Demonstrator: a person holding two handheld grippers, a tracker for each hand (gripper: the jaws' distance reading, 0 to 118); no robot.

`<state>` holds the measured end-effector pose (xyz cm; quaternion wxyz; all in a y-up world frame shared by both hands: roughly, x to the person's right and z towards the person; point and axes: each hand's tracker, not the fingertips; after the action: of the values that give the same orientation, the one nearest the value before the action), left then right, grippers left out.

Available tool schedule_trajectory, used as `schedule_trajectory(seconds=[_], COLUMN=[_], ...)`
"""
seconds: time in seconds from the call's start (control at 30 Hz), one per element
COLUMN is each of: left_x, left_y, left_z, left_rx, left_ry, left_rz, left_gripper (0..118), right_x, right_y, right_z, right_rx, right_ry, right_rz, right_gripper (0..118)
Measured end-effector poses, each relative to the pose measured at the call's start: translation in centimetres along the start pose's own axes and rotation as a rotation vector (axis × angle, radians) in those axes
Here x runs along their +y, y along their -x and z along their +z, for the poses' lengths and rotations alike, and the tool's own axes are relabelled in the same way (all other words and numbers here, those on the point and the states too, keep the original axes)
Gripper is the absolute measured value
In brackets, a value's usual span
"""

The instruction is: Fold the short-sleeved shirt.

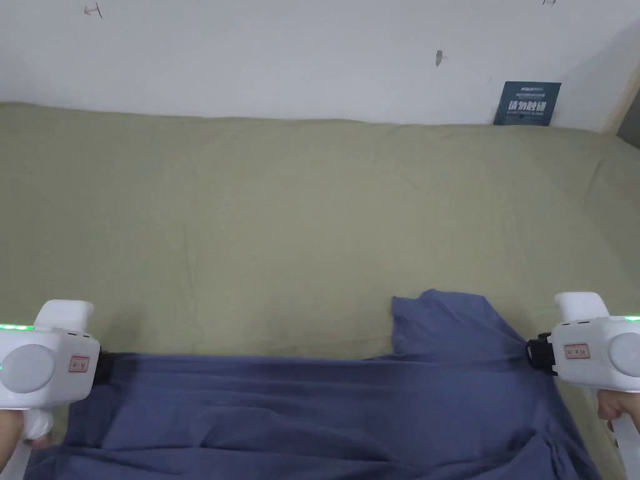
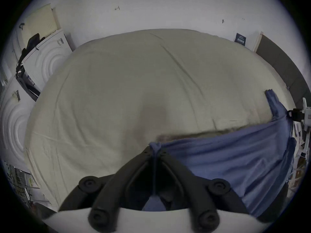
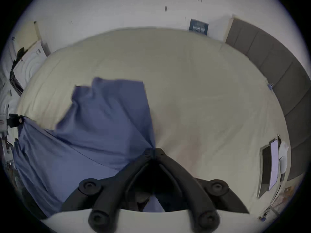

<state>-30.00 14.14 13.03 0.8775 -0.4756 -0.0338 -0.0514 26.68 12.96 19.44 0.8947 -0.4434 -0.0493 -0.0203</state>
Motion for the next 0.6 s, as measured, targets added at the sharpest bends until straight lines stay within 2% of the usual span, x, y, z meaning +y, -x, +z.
schedule_trajectory(seconds=[0.07, 0.1, 0.27, 0.43, 0.6], left_x=[-0.3, -0.5, -3.1, -8.1, -13.6], left_y=[0.7, 1.0, 2.2, 3.0, 3.5], left_z=[2.4, 3.8, 10.3, 14.4, 15.6], left_rx=[-0.016, -0.020, -0.055, -0.081, -0.102], left_ry=[-0.031, -0.038, -0.137, -0.186, -0.207], left_rz=[0.012, 0.017, 0.012, 0.053, 0.052], left_gripper=[3, 3, 3, 3, 3], right_x=[-0.6, 0.8, -0.8, -6.1, -11.4], right_y=[0.6, -1.2, -2.7, -1.5, -1.4], right_z=[2.0, 3.3, 9.3, 15.4, 17.8], right_rx=[-0.001, 0.045, 0.094, 0.081, 0.094], right_ry=[-0.039, -0.037, -0.136, -0.193, -0.189], right_rz=[-0.002, -0.027, -0.054, 0.001, 0.001], right_gripper=[0, 0, 0, 0, 0])
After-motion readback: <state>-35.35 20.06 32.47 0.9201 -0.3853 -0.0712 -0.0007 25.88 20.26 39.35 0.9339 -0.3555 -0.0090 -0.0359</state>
